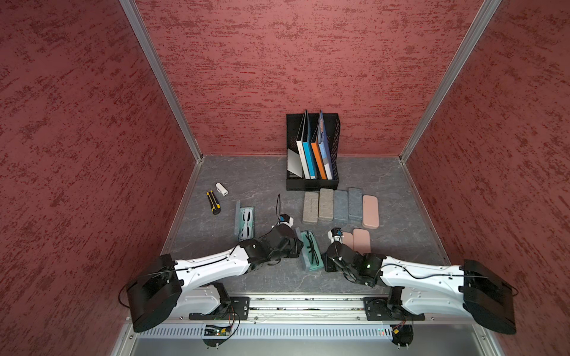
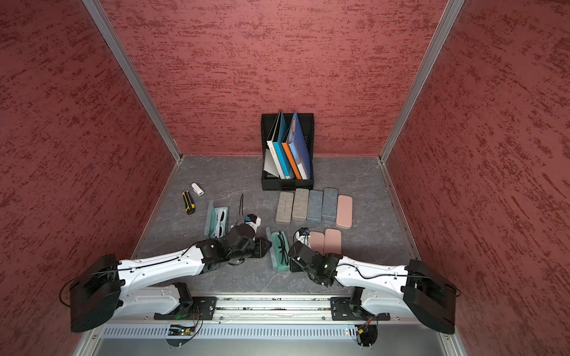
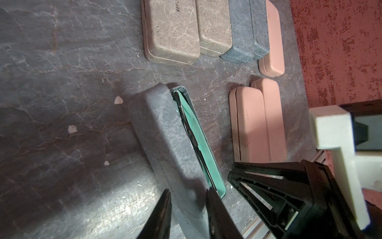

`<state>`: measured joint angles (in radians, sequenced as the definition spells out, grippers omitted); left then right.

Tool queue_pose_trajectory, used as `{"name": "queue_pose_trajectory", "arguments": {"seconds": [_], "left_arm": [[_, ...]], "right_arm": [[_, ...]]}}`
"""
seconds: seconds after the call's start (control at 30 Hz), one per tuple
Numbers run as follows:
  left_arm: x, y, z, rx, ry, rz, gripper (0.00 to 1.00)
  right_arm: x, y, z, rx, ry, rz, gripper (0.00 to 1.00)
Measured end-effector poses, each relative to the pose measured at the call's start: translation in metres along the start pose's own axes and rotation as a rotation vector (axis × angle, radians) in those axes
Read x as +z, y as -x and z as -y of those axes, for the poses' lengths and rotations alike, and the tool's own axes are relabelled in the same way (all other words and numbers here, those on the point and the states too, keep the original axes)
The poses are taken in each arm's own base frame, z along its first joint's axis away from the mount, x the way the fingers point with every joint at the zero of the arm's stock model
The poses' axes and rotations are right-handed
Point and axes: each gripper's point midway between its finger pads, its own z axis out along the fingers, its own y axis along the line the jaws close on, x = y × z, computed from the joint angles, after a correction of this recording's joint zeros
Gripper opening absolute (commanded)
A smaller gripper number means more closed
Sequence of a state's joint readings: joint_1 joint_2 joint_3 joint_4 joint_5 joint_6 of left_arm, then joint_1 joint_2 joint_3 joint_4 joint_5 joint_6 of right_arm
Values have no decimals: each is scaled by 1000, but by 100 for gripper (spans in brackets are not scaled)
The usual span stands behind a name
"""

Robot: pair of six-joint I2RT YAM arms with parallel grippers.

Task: Close the glasses case
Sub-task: Close the glasses case at the center of the board.

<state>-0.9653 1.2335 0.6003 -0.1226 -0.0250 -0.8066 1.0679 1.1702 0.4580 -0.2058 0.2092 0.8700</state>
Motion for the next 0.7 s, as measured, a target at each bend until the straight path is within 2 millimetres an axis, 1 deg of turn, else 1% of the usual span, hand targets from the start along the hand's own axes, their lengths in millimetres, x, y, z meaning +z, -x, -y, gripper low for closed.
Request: {"name": "queue_pose_trajectory", "arguments": {"seconds": [0.07, 0.13, 0.23, 0.33, 0.43, 0.53, 0.7], "left_arm": [[1, 0, 1, 0, -1, 0, 30], [3, 0, 0, 0, 3, -3, 28], [4, 1, 2, 1, 3, -4, 25], [6, 3, 4, 1, 2, -3, 25], [8, 3, 5, 1, 4, -5, 22], [10, 4, 7, 1, 1, -4, 20], [13, 6, 11, 2, -9, -1, 18]], "right_arm": [[3, 0, 1, -8, -5, -8, 18], [8, 1, 4, -9, -10, -17, 15], [13, 3, 6, -5, -7, -26, 14], [17, 6, 3, 1, 14, -27, 14], [19, 8, -3, 5, 48, -24, 14], [20, 6, -6, 5, 74, -28, 12], [21, 2, -5, 2, 86, -37, 11]]}}
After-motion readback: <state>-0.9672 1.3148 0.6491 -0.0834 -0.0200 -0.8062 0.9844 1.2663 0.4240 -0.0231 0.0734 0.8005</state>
